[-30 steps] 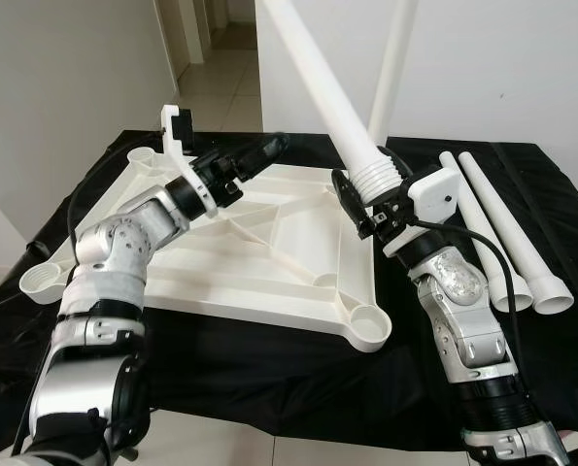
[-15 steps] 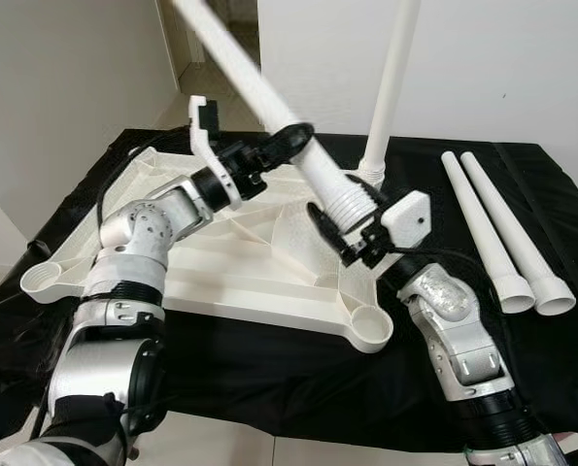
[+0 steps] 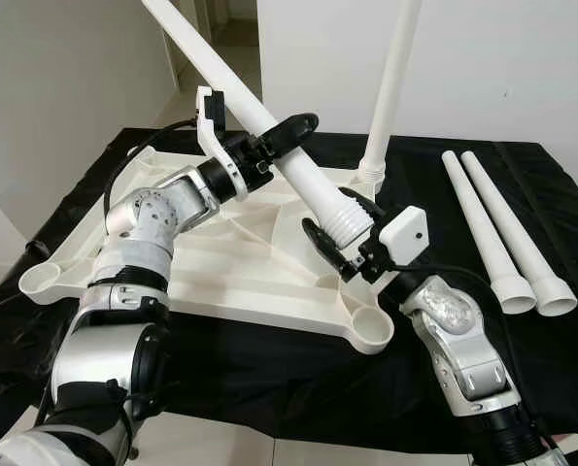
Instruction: Building children table
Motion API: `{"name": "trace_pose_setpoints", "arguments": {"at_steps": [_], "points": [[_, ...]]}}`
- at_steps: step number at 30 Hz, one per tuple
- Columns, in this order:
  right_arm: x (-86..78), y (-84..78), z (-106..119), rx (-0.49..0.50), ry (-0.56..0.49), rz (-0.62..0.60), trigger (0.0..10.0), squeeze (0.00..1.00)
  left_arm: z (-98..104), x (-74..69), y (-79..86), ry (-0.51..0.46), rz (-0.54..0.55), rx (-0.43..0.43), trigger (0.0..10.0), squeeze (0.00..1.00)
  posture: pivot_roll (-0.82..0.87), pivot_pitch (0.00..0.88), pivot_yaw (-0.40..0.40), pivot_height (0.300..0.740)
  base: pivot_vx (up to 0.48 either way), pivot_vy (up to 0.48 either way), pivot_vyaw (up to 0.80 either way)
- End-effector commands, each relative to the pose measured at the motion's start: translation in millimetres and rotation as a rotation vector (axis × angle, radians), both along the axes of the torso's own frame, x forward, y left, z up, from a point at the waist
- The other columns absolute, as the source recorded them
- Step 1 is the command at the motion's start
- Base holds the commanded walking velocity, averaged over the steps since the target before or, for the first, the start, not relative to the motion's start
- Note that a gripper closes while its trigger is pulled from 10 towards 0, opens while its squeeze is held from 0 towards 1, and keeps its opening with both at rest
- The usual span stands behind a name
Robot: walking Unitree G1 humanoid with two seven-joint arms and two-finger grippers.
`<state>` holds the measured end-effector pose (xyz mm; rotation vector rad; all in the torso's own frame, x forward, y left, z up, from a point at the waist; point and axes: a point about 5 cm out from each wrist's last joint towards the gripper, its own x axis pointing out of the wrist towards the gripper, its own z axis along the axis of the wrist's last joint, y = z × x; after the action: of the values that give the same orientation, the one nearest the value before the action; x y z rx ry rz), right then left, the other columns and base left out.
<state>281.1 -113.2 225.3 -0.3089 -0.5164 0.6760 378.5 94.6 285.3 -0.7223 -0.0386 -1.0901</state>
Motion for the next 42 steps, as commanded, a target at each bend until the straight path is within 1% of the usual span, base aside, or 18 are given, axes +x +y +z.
{"name": "trace_pose_setpoints", "arguments": {"at_steps": [1,9,10,11,19,20,21,22,23,24,28,29,30,32,34,39,41,42], "points": [[-0.7,-1.4,-7,-0.030,0.029,-0.003,10.0,0.00,14,-0.3,3.5,-0.042,-0.003,-0.027,0.0,0.00,-0.04,0.060,0.090,0.740,0.000,0.000,0.00],[-1.9,-5.8,-11,-0.040,0.046,-0.020,10.0,0.00,15,1.6,3.9,-0.036,0.003,-0.012,0.0,0.00,-0.05,0.057,0.087,0.740,0.000,0.000,0.00],[-2.4,-7.1,-12,-0.035,0.052,-0.025,10.0,0.45,15,1.2,3.9,-0.036,0.001,-0.010,0.0,0.00,-0.05,0.055,0.086,0.740,0.000,0.000,0.00],[-2.5,-8.5,-12,-0.023,0.060,-0.028,10.0,1.00,14,0.5,3.9,-0.038,-0.002,-0.008,0.0,0.00,-0.05,0.054,0.085,0.740,0.000,0.000,0.00],[-4.4,-12.7,-13,0.018,0.085,-0.034,10.0,1.00,12,0.1,4.3,-0.037,0.013,0.018,0.0,0.00,-0.04,0.053,0.081,0.740,0.000,0.000,0.00],[-5.1,-14.5,-14,0.071,0.136,-0.038,10.0,1.00,9,1.2,4.6,-0.057,0.043,0.062,10.0,0.00,-0.04,0.052,0.075,0.740,0.000,0.000,0.00],[-5.1,-14.5,-14,0.071,0.136,-0.038,10.0,1.00,9,1.2,4.6,-0.057,0.043,0.062,10.0,0.00,-0.04,0.052,0.075,0.740,0.000,0.000,0.00],[-4.9,-15.2,-13,0.114,0.191,-0.034,10.0,0.93,7,0.2,3.8,-0.082,0.060,0.111,10.0,0.00,-0.03,0.052,0.067,0.740,0.000,0.000,0.00],[-4.9,-15.3,-12,0.141,0.229,-0.029,10.0,0.93,6,-0.8,3.0,-0.100,0.070,0.144,10.0,0.00,-0.03,0.052,0.067,0.740,0.000,0.000,0.00],[-1.8,-15.0,-10,0.142,0.287,-0.038,10.0,0.00,5,-4.4,-0.6,-0.154,0.085,0.202,10.0,0.00,-0.04,0.052,0.062,0.740,0.000,0.000,0.00],[0.0,-15.0,-9,0.135,0.306,-0.046,10.0,0.00,4,-6.6,-2.9,-0.179,0.086,0.221,10.0,0.00,-0.04,0.051,0.061,0.740,0.000,0.000,0.00],[1.5,-15.1,-8,0.108,0.309,-0.047,10.0,0.00,4,-9.0,-6.5,-0.214,0.092,0.258,10.0,0.00,-0.04,0.051,0.051,0.740,0.000,0.000,0.00],[3.0,-14.3,-5,0.079,0.319,-0.034,10.0,0.00,2,-11.4,-11.3,-0.263,0.112,0.318,10.0,0.00,-0.04,0.055,0.047,0.740,0.000,0.000,0.00],[6.4,-12.2,-1,0.026,0.334,-0.012,10.0,0.00,0,-16.0,-19.8,-0.337,0.130,0.410,10.0,0.00,-0.04,0.056,0.042,0.740,0.000,0.000,0.00],[8.4,-11.1,1,0.000,0.346,0.001,10.0,0.00,-2,-17.5,-24.0,-0.365,0.143,0.463,10.0,0.00,-0.04,0.058,0.040,0.740,0.000,0.000,0.00],[10.4,-10.2,2,-0.027,0.350,0.008,10.0,0.00,-4,-17.0,-27.3,-0.391,0.169,0.508,10.0,0.00,-0.03,0.061,0.033,0.740,0.000,0.000,0.00],[16.8,-6.2,-2,-0.096,0.382,0.021,10.0,0.00,-4,-18.6,-32.9,-0.419,0.187,0.548,10.0,0.00,-0.02,0.068,0.022,0.740,0.000,0.000,0.00],[16.8,-6.2,-2,-0.096,0.382,0.021,10.0,0.00,-4,-18.6,-32.9,-0.419,0.187,0.548,10.0,0.00,-0.02,0.068,0.022,0.740,0.000,0.000,0.00]]}}
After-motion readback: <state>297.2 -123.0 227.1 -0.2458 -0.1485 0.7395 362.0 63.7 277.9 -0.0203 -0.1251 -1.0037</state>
